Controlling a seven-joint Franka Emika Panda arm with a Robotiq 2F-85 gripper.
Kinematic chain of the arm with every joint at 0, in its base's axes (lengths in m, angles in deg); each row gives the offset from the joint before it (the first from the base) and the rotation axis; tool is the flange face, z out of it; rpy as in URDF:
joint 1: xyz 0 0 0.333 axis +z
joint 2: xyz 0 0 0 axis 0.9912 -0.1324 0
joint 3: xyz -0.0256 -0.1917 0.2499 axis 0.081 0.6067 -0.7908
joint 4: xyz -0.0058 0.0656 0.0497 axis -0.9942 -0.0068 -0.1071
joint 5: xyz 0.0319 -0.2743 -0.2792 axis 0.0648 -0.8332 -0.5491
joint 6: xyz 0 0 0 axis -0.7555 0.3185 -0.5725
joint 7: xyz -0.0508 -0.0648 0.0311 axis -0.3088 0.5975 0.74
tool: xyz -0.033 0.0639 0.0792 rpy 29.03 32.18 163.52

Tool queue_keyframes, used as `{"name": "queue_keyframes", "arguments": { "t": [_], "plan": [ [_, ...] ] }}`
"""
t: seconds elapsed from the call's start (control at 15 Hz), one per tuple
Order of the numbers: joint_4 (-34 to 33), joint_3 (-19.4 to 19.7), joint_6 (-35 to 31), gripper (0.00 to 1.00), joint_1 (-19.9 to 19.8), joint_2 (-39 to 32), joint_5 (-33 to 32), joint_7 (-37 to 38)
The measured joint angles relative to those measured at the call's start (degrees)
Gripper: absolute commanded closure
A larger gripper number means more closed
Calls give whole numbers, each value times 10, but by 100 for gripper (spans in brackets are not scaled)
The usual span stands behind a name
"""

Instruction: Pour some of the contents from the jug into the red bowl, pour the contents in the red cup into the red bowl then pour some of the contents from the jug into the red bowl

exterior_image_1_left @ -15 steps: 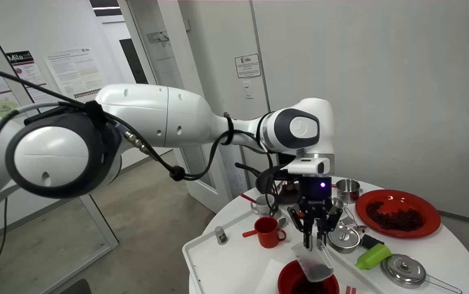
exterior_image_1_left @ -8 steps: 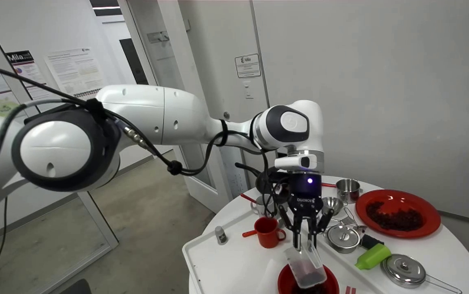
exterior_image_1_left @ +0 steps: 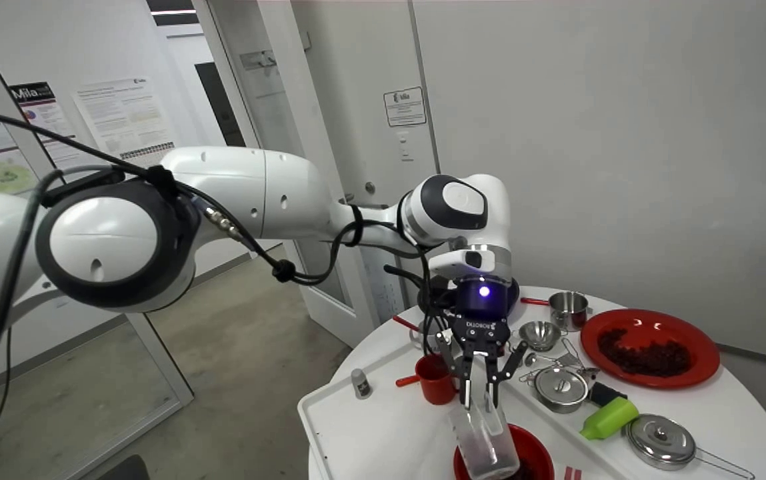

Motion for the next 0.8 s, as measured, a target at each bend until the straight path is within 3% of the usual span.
{"name": "queue_keyframes", "arguments": {
  "t": [0.8],
  "plan": [
    [-48,35,29,89,32,-52,-75,46]
  ]
}}
